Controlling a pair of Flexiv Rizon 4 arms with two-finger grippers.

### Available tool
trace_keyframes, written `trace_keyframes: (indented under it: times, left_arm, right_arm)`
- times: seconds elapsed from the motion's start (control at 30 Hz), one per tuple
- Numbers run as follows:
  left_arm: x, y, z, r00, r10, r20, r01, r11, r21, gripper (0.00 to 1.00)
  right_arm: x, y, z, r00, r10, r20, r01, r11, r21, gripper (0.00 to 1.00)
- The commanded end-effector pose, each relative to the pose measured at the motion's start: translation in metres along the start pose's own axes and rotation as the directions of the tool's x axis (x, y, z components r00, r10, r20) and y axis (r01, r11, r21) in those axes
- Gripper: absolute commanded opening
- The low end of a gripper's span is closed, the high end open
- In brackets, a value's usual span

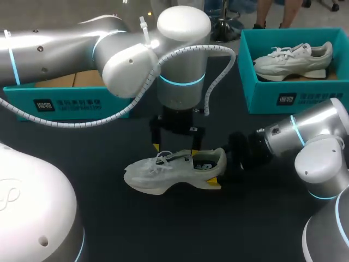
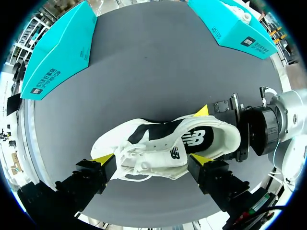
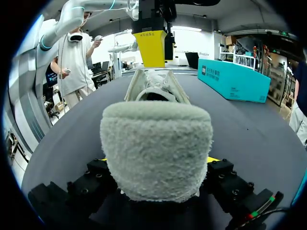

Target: Take the shoe out of the shoebox, open the shoe tongue, remove and reinsert the insole, then place the shoe into the shoebox

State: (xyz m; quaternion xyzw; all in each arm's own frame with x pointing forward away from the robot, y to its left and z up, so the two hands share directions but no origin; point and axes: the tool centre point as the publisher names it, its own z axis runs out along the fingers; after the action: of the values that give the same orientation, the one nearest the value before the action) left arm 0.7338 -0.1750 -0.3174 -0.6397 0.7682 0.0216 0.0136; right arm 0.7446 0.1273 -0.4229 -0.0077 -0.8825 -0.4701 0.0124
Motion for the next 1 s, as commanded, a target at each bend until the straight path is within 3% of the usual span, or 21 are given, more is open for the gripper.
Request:
trace_keyframes:
  times: [0.03, 0.7, 1.0]
  left_arm:
    - [0.01, -0.001, 0.008, 1.0, 0.009, 0.026, -0.01, 1.0, 0.008, 1.0]
    - [0.024, -0.008, 0.039, 0.996, 0.008, 0.092, -0.008, 1.0, 0.003, 1.0]
    - [0.013, -0.004, 0.041, 0.991, -0.033, 0.13, 0.033, 0.999, -0.003, 1.0]
  right_arm:
    - [0.0, 0.001, 0.004, 1.0, 0.001, 0.001, -0.001, 1.0, 0.005, 0.0]
    - [0.0, 0.001, 0.004, 1.0, 0.001, 0.001, -0.001, 1.0, 0.005, 0.0]
    - [0.0, 0.001, 0.004, 1.0, 0.001, 0.001, -0.001, 1.0, 0.005, 0.0]
